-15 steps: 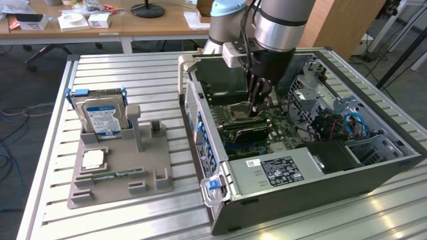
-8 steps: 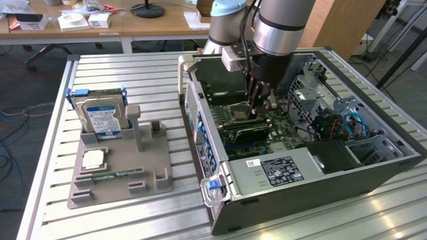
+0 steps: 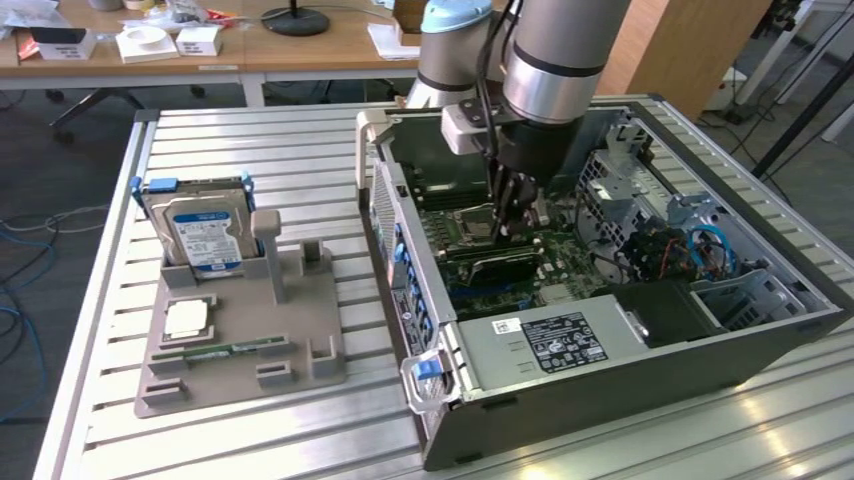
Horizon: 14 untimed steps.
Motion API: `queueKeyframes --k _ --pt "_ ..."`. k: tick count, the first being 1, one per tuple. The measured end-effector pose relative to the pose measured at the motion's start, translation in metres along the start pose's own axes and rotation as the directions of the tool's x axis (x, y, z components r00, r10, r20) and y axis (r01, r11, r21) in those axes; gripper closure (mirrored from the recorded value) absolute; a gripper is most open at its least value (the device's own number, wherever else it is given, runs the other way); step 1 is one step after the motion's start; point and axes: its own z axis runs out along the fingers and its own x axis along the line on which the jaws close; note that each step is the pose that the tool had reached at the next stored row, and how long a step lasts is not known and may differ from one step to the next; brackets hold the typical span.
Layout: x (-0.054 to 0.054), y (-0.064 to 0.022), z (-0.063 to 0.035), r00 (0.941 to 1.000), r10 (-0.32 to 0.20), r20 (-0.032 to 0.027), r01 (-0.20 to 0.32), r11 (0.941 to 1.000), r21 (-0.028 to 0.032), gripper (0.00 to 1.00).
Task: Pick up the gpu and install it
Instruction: 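Press down on the gpu until it lock into place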
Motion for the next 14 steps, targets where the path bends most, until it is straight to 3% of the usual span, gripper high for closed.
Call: queueKeyframes --k 14 --pt "0.001 0.0002 0.0118 1.0000 0.001 -0.0001 -0.001 1.0000 -0.0001 0.90"
